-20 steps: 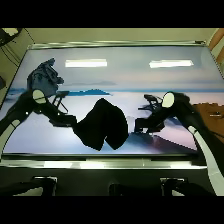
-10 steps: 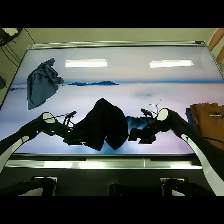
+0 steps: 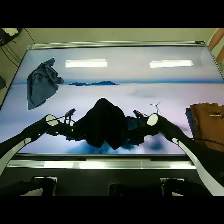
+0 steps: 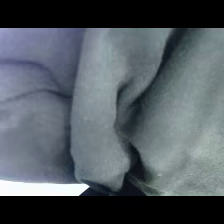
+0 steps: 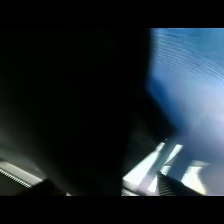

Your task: Fold the shirts.

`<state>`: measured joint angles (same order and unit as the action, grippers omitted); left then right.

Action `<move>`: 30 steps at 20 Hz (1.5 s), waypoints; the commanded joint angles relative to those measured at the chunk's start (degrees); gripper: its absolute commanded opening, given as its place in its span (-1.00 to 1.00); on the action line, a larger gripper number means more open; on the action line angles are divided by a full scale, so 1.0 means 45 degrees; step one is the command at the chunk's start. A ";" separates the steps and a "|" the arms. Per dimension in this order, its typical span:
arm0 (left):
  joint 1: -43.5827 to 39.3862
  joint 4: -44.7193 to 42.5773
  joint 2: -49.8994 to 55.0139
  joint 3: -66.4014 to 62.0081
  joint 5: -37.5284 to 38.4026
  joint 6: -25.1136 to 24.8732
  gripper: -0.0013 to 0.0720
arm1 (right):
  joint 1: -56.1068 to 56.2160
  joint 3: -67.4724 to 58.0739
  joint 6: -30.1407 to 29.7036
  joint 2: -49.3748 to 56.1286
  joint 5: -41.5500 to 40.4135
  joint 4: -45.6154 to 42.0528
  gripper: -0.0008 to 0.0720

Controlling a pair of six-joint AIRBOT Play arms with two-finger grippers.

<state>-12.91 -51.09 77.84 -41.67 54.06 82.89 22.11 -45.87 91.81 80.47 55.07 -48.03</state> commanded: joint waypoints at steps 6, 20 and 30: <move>0.0058 0.0015 -0.1409 -0.0058 -0.0010 -0.0393 -0.89 | 0.1141 -0.0049 0.0544 0.0311 -0.2793 0.0185 -0.87; 0.4648 -0.4901 -0.8791 -1.1696 -0.1175 0.3172 -0.89 | -0.4828 -0.6470 0.2191 -1.2517 -0.2467 -0.8854 -0.86; 0.4648 -0.2409 -0.8864 -1.1837 -0.0855 0.3157 -0.89 | -0.4828 -0.7878 0.2555 -1.2454 0.0418 -0.9185 -0.86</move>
<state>7.88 -63.99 36.36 -94.63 47.94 96.88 0.51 -80.27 102.80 23.49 49.63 -88.07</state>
